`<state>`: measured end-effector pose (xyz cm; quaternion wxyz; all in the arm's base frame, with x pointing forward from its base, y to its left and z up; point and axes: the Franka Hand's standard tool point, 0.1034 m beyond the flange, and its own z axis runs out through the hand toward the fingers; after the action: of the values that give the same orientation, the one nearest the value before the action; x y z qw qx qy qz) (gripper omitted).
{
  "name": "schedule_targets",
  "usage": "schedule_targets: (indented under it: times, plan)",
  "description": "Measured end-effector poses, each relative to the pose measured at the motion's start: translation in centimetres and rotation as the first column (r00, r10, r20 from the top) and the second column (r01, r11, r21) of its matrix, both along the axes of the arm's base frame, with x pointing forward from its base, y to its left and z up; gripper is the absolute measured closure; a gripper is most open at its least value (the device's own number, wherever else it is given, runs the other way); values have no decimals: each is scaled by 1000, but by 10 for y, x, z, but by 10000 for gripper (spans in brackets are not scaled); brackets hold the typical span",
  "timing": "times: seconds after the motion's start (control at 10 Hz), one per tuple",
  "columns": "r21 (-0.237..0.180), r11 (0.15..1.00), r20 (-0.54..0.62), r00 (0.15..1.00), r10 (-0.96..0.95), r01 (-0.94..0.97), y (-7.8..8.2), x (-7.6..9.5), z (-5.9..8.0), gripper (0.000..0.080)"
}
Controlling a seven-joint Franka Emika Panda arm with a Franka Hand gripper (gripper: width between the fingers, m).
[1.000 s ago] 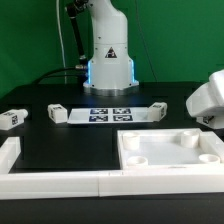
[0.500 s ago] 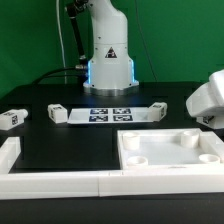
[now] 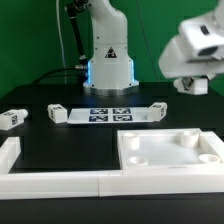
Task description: Assemble square table
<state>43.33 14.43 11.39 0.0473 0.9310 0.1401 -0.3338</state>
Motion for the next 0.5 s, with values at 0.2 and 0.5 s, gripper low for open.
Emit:
schedule_targets:
  times: [0.2, 0.5]
  plan:
    - [6, 1000, 20, 1000, -2, 2, 2, 0, -3, 510]
    - [80, 996, 153, 988, 14, -26, 0, 13, -26, 510]
